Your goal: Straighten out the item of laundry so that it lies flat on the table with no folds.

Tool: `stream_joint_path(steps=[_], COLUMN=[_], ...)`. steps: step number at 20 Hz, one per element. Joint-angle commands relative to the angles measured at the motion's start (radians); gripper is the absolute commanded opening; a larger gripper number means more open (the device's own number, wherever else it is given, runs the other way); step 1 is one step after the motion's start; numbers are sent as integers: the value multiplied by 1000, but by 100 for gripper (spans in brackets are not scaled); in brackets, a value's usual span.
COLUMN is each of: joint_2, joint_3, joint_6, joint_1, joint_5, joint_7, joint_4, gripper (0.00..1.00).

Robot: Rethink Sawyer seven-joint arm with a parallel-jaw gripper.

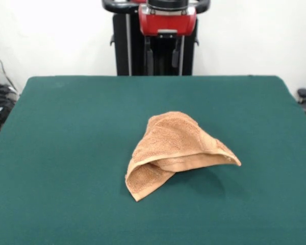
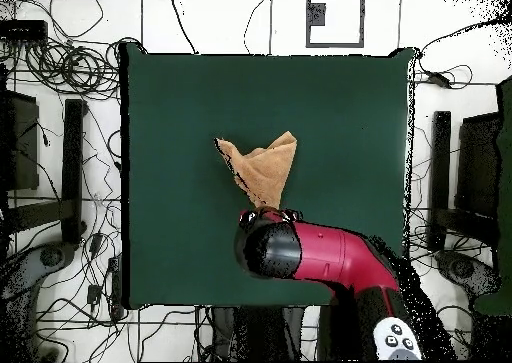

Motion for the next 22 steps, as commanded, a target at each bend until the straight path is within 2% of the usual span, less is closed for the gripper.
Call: stream_joint_path(steps=[1,7,12,17,22], joint_2=[50,180,243,302,318], joint_3=[103,106,78,71,68], joint_6=[6,49,125,143,136], joint_1=[10,34,80,101,109], joint_5=[22,33,32,38,42], joint_7=[83,90,103,110,115], joint_4=[42,-128,-272,-360,-374], gripper=[100,100,100,100,100])
